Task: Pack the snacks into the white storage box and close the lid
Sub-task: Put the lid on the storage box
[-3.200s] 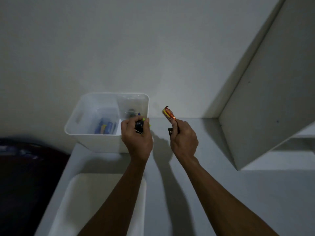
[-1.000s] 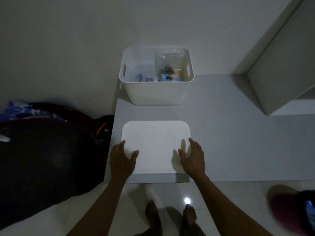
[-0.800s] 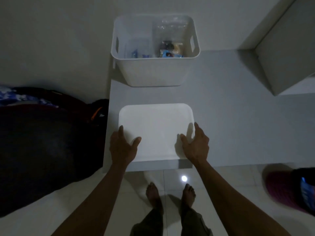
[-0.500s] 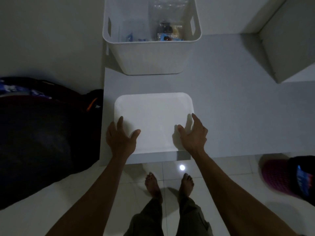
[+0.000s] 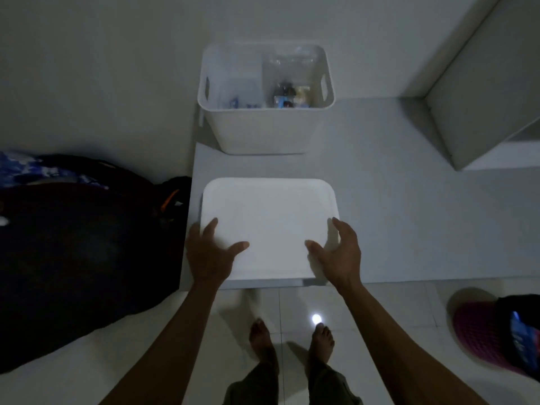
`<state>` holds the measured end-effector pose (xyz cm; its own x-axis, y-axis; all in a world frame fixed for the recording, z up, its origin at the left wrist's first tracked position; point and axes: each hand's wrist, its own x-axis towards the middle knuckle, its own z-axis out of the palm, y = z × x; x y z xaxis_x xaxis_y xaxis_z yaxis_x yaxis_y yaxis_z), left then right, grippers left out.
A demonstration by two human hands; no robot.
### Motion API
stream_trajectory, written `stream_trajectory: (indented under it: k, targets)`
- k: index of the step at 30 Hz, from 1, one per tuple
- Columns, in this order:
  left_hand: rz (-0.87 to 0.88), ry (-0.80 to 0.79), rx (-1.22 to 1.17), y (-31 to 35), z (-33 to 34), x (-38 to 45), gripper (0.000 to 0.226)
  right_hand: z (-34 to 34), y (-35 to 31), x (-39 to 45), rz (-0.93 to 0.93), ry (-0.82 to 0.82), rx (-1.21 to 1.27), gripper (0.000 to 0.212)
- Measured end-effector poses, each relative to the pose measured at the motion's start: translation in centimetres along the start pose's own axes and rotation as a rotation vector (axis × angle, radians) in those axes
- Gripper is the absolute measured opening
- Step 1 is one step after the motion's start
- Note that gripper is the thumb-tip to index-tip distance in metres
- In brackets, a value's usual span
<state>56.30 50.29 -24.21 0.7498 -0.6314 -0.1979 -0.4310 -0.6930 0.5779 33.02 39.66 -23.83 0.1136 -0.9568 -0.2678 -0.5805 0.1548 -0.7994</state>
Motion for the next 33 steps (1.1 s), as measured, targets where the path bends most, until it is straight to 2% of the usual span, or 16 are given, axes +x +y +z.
stream_trajectory:
  k: [5,11,16,25,33]
  targets:
    - [0.091,0.037,-0.152,3.2,-4.9,-0.5,0.094,-3.7,-4.5,-1.6,-0.067,0.048,-0.029,0.090]
    - [0.152,0.060,-0.190,7.8,-9.6,1.1,0.091,-6.8,-10.9,-0.7,-0.220,0.163,-0.070,0.085]
    - [0.182,0.057,-0.164,11.8,-11.5,3.2,0.093,-7.6,-14.4,1.7,-0.239,0.223,-0.086,0.089]
    - [0.190,0.090,-0.103,16.4,-11.7,13.0,0.101,-6.0,-19.8,10.8,-0.245,0.227,-0.021,0.087]
    - [0.124,0.033,-0.053,19.8,-9.4,23.9,0.105,-2.7,-22.7,22.0,-0.190,0.161,0.000,0.088]
